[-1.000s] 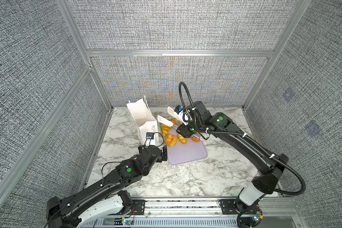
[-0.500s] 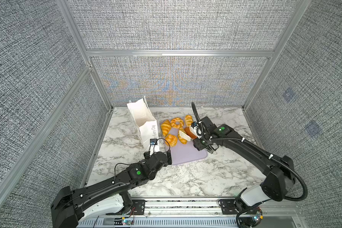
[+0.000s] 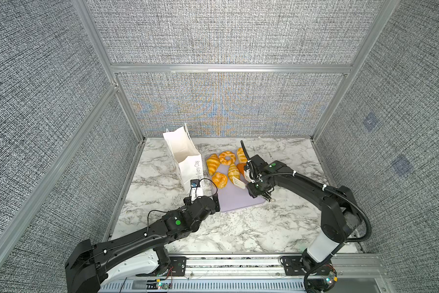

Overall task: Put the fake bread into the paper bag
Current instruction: 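Move the tongs back over the tray with right gripper while left arm reaches toward tray, then lower the tongs around a yellow striped roll with the right gripper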

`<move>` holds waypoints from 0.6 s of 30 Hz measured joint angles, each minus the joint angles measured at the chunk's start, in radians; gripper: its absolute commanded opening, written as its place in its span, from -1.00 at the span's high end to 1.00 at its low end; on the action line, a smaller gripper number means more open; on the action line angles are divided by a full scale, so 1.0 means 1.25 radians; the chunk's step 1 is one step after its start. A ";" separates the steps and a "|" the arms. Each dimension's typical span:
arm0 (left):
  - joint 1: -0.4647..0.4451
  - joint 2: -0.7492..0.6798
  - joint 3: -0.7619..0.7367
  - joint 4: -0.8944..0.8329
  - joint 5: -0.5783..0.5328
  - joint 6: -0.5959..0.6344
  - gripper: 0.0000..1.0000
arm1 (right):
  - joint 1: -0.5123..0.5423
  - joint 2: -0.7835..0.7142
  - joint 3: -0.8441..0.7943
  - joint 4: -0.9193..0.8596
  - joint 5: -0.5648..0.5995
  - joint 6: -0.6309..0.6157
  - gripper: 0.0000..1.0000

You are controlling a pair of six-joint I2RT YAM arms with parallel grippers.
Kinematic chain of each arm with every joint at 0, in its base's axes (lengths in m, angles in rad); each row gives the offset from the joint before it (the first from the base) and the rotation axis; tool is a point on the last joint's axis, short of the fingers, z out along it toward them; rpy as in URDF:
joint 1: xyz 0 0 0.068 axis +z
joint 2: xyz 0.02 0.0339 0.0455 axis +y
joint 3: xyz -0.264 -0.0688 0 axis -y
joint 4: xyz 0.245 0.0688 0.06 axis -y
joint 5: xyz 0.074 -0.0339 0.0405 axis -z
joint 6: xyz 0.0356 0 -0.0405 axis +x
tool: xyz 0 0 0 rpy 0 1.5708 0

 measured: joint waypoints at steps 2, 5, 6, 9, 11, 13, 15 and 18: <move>0.000 0.003 0.002 0.000 -0.002 0.000 -0.98 | 0.000 0.013 0.009 -0.001 0.002 0.000 -0.06; 0.000 0.016 0.010 0.000 -0.003 0.009 -0.98 | 0.000 0.039 0.027 -0.005 0.003 0.000 -0.05; 0.000 0.021 0.015 0.000 -0.003 0.009 -0.98 | 0.001 0.048 0.034 -0.007 0.004 0.000 -0.05; 0.000 0.037 0.030 0.000 -0.006 0.015 -0.98 | 0.004 0.069 0.049 -0.011 0.006 0.000 -0.04; 0.000 0.045 0.036 0.000 -0.011 0.017 -0.98 | 0.006 0.078 0.059 -0.015 0.006 0.000 -0.03; 0.000 0.051 0.039 0.000 -0.013 0.025 -0.98 | 0.009 0.088 0.070 -0.018 0.007 0.000 -0.01; 0.000 0.054 0.041 0.000 -0.016 0.031 -0.98 | 0.010 0.103 0.083 -0.020 0.009 -0.001 0.03; 0.000 0.055 0.045 0.000 -0.018 0.037 -0.98 | 0.014 0.120 0.093 -0.025 0.014 -0.004 0.12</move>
